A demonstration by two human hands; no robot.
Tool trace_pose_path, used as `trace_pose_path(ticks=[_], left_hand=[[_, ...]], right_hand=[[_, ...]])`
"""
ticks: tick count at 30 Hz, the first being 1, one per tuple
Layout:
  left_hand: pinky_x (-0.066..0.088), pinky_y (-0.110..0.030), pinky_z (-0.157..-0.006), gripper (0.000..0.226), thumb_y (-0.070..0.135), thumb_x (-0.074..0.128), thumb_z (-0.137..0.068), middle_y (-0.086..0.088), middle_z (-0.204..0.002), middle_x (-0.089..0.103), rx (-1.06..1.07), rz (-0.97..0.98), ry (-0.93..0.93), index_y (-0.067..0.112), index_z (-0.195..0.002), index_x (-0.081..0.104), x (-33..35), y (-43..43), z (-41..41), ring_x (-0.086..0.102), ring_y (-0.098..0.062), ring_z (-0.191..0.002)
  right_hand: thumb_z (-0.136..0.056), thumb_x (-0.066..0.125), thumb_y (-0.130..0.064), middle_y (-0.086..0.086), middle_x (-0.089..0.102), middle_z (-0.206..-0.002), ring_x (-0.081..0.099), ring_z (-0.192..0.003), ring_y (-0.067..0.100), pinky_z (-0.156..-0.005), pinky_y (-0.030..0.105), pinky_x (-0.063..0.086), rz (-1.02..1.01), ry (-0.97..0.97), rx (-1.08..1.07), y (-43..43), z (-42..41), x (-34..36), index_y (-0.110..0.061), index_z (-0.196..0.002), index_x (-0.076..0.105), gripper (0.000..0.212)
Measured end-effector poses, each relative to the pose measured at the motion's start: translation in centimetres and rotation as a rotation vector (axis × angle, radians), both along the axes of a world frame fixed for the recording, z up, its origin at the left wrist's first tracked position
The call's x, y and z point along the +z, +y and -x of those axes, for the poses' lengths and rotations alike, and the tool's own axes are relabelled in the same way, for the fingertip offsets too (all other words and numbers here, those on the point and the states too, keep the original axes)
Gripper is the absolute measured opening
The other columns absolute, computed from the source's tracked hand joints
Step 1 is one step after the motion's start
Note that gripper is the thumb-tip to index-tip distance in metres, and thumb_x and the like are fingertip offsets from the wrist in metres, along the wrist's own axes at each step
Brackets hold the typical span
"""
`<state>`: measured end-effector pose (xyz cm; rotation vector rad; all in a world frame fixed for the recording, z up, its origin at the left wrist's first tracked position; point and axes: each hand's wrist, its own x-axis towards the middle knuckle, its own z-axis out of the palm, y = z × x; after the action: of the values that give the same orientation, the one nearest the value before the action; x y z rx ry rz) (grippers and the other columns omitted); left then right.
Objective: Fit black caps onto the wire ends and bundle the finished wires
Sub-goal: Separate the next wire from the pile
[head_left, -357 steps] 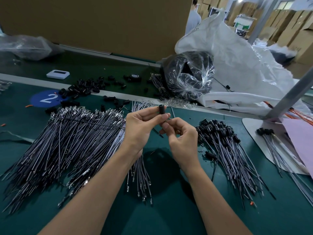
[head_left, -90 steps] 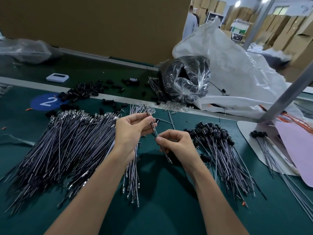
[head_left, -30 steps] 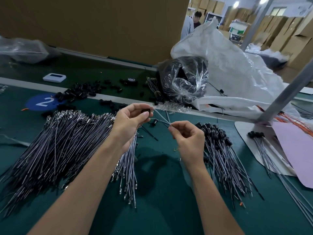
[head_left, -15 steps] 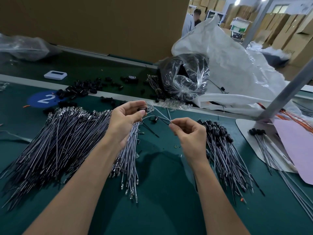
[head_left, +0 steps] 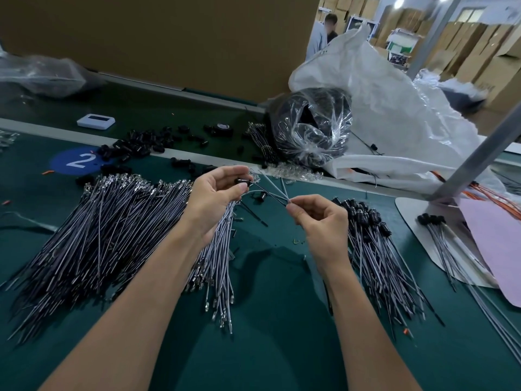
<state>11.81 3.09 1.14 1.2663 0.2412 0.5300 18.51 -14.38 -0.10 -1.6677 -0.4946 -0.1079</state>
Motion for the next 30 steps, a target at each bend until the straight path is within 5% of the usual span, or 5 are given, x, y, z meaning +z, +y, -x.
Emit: trace_pose_path(ticks=[11, 17, 30], left_hand=[[0.052, -0.018, -0.071, 0.022, -0.008, 0.063, -0.085, 0.001, -0.086, 0.074, 0.017, 0.056, 0.001, 0.012, -0.089, 0.070, -0.21, 0.11, 0.05, 0.067, -0.007, -0.081], [0.055, -0.019, -0.076, 0.023, -0.010, 0.062, -0.085, -0.003, -0.090, 0.072, 0.026, 0.110, 0.027, 0.009, -0.094, 0.072, -0.30, 0.09, 0.07, 0.065, -0.010, -0.081], [0.057, -0.020, -0.073, 0.015, -0.002, 0.063, -0.086, -0.003, -0.083, 0.072, -0.041, 0.167, -0.007, 0.005, -0.098, 0.070, -0.46, -0.18, -0.05, 0.068, -0.013, -0.075]], right_hand=[[-0.080, 0.076, -0.003, 0.004, 0.073, -0.071, 0.064, -0.064, 0.011, -0.059, 0.017, 0.048, 0.014, 0.074, 0.098, -0.04, 0.23, 0.18, -0.015, -0.079, 0.074, 0.013], [-0.083, 0.072, 0.000, 0.001, 0.071, -0.068, 0.060, -0.056, 0.001, -0.054, 0.011, 0.043, -0.031, 0.088, 0.102, -0.08, 0.38, 0.43, -0.012, -0.080, 0.073, 0.012], [-0.086, 0.071, -0.003, 0.005, 0.071, -0.071, 0.061, -0.057, 0.008, -0.054, 0.015, 0.045, -0.035, 0.109, 0.065, 0.22, 0.37, 0.09, -0.010, -0.082, 0.072, 0.008]])
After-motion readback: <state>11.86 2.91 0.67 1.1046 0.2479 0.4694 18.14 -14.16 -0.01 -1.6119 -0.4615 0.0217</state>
